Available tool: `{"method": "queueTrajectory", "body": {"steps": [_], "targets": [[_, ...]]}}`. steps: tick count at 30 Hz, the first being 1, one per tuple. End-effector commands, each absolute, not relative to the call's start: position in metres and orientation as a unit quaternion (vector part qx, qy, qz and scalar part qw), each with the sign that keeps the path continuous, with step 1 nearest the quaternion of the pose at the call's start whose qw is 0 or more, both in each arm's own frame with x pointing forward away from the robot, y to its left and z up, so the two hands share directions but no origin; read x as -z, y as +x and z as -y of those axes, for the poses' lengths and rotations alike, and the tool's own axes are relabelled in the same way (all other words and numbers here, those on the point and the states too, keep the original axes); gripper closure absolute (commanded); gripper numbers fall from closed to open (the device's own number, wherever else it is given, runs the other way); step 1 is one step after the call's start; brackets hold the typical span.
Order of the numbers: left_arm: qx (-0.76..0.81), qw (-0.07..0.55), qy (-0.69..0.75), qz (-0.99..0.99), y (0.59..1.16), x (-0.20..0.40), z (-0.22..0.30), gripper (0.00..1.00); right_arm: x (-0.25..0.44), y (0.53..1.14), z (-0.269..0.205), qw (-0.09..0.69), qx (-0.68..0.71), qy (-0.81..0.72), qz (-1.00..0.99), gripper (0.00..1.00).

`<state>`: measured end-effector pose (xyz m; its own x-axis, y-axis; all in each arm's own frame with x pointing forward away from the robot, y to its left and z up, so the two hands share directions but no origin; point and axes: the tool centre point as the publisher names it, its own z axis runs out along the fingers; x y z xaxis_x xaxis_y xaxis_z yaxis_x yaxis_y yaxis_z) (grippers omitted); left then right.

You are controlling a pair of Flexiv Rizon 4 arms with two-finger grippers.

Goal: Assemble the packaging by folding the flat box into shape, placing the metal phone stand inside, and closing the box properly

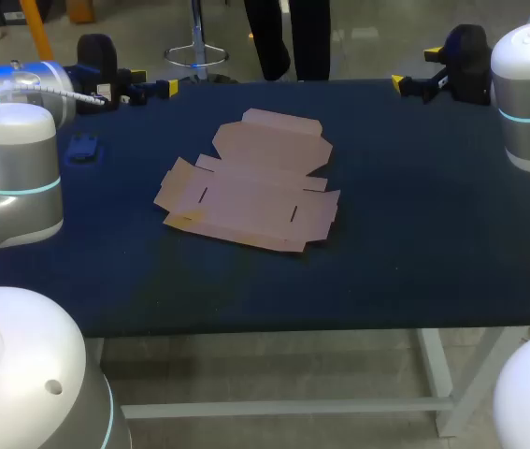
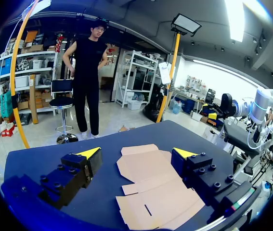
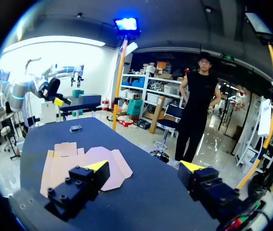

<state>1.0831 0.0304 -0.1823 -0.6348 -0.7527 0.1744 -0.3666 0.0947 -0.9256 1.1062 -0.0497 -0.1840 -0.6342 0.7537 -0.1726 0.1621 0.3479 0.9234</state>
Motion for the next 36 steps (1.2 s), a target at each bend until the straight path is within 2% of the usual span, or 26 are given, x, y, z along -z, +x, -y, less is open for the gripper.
{"method": "queueTrajectory", "body": {"steps": [1,23,36], "targets": [[0.548,0.177,-0.390,-0.718,1.083,0.182,-0.030,0.00,0.184,1.105,0.050,0.305,-0.486,0.300,-0.762,0.00],[0.545,0.174,-0.387,-0.723,1.082,0.182,-0.029,0.00,0.184,1.105,0.050,0.305,-0.486,0.300,-0.762,0.00],[0.506,0.127,-0.452,-0.724,1.069,0.182,-0.034,0.00,0.184,1.100,0.049,0.244,-0.458,0.367,-0.772,0.00]]}}
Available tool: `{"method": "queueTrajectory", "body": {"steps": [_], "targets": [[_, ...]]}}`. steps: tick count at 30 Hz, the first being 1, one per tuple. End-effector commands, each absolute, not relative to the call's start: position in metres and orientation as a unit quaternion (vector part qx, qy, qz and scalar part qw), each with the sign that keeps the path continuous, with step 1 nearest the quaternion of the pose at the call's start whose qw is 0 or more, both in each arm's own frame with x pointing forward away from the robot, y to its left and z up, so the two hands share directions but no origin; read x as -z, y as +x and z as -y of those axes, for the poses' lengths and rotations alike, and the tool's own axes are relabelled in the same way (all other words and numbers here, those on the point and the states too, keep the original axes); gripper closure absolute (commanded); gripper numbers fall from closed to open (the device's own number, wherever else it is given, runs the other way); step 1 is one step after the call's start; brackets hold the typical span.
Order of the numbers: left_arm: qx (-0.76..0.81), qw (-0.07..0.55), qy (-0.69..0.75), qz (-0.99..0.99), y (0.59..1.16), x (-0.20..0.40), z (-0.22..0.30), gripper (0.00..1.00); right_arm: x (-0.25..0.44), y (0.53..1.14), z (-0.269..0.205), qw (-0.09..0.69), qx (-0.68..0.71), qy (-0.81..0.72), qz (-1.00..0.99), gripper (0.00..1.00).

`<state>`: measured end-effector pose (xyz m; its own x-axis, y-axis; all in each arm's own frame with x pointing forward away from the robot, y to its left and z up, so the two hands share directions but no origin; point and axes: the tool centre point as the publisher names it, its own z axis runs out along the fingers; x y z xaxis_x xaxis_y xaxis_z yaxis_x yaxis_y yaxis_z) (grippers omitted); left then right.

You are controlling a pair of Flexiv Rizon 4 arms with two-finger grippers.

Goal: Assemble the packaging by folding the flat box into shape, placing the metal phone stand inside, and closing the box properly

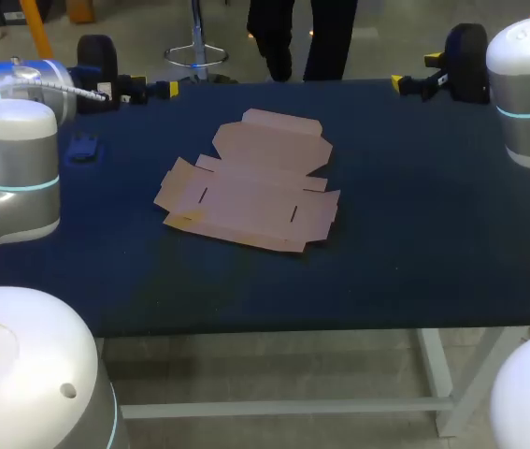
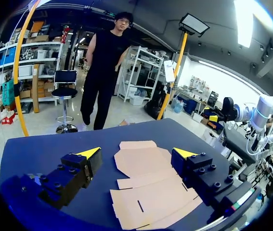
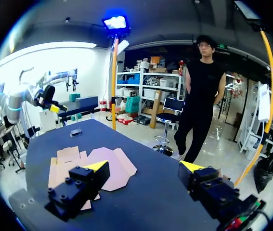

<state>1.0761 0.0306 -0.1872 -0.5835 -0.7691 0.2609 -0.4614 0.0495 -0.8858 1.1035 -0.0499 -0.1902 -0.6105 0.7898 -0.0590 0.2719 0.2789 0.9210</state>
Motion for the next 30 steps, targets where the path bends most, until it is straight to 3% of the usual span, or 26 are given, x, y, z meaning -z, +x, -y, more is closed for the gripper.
{"method": "queueTrajectory", "body": {"steps": [1,9,30], "targets": [[0.496,0.122,-0.464,-0.724,1.067,0.181,-0.034,0.00,0.184,1.099,0.050,0.239,-0.452,0.378,-0.772,0.00],[0.430,0.042,-0.520,-0.737,1.049,0.180,-0.036,0.00,0.186,1.079,0.054,0.165,-0.428,0.432,-0.776,0.00],[0.288,-0.066,-0.594,-0.748,1.018,0.182,-0.048,0.00,0.196,1.047,0.070,0.033,-0.364,0.515,-0.775,0.00]]}}
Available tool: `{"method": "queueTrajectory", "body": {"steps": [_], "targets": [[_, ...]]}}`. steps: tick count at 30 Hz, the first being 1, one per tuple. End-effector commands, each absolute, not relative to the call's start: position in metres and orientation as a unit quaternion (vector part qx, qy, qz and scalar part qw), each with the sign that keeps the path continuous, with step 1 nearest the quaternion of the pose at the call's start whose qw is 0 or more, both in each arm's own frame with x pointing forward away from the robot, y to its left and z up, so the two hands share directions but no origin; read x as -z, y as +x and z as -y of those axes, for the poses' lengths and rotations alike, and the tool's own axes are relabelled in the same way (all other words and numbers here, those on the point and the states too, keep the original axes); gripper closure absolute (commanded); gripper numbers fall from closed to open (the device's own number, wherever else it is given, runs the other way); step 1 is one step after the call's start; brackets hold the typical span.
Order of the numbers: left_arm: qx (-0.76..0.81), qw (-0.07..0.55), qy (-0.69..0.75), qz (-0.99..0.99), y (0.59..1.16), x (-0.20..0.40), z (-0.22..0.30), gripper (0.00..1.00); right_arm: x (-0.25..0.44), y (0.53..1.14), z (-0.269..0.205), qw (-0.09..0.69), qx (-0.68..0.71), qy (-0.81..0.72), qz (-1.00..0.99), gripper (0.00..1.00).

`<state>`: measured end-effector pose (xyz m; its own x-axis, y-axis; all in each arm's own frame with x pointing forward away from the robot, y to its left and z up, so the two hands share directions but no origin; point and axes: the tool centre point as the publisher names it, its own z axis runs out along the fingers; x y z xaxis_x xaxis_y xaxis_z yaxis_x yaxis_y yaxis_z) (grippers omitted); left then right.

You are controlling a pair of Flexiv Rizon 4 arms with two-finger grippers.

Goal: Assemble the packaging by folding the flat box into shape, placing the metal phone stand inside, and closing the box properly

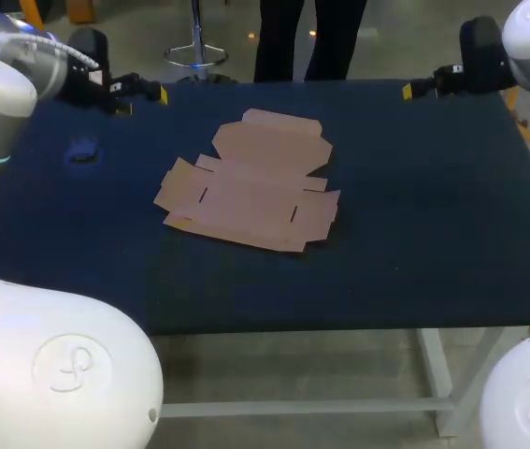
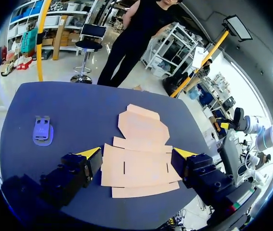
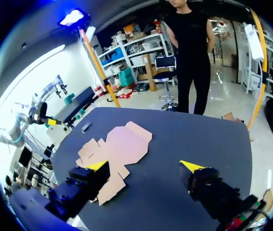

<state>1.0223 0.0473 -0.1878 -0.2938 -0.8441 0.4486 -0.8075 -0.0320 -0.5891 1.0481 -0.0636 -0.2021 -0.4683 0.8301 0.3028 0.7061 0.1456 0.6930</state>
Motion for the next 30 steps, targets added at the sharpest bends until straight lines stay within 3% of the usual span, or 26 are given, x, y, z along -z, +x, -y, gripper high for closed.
{"method": "queueTrajectory", "body": {"steps": [1,9,30], "targets": [[0.284,-0.072,-0.592,-0.750,1.016,0.181,-0.049,0.00,0.196,1.046,0.070,0.029,-0.361,0.518,-0.775,0.00],[0.259,-0.113,-0.581,-0.763,1.007,0.175,-0.047,0.00,0.194,1.041,0.079,-0.017,-0.347,0.542,-0.765,0.00],[0.251,-0.107,-0.578,-0.769,1.006,0.174,-0.047,0.00,0.194,1.040,0.080,-0.018,-0.347,0.542,-0.765,0.00]]}}
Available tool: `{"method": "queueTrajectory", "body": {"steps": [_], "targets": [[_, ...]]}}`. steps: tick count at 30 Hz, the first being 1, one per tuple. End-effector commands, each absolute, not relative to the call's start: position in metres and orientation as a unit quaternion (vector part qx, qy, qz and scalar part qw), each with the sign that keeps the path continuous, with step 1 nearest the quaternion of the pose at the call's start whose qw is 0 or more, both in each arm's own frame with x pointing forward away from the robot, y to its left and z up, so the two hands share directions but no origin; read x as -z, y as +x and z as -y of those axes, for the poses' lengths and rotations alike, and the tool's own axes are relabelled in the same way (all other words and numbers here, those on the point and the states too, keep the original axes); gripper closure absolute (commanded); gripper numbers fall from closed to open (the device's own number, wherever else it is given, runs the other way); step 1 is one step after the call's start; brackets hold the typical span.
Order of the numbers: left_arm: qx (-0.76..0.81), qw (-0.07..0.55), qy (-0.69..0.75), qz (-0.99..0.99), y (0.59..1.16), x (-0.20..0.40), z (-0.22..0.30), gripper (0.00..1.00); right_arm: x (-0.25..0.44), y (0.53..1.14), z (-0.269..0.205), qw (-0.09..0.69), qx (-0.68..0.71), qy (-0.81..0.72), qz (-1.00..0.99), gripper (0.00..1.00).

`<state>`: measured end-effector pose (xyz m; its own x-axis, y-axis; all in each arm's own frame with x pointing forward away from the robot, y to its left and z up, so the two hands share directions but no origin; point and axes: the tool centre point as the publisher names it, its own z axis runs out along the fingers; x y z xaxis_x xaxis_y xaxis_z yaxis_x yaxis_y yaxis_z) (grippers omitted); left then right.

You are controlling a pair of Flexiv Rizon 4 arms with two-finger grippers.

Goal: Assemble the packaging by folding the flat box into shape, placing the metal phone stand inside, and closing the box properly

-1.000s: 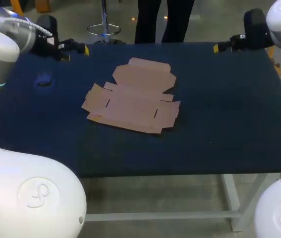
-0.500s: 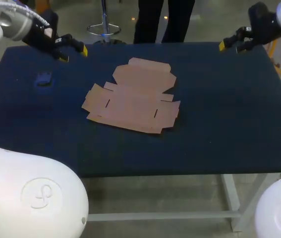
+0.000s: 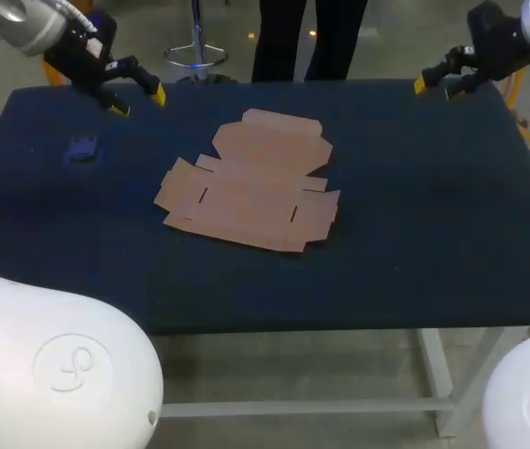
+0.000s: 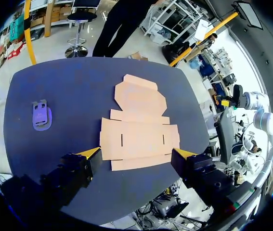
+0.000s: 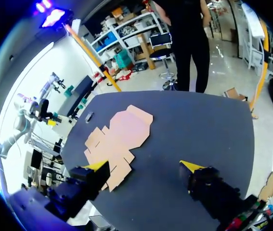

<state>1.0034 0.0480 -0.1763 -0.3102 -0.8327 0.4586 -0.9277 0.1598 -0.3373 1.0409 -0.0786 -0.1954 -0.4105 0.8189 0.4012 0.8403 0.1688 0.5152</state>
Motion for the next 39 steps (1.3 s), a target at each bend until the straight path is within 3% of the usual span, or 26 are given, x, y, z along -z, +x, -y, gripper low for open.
{"method": "queueTrajectory", "body": {"steps": [1,17,39], "targets": [[-0.250,0.112,0.570,0.775,1.011,0.173,-0.046,0.00,0.194,1.040,0.080,0.018,0.347,-0.542,0.765,0.00],[-0.221,0.138,0.579,0.773,1.008,0.187,-0.051,0.00,0.208,1.027,0.080,0.118,0.338,-0.604,0.712,0.00],[-0.227,0.117,0.581,0.773,0.978,0.206,-0.051,0.00,0.233,0.990,0.074,0.144,0.322,-0.639,0.683,0.00]]}}
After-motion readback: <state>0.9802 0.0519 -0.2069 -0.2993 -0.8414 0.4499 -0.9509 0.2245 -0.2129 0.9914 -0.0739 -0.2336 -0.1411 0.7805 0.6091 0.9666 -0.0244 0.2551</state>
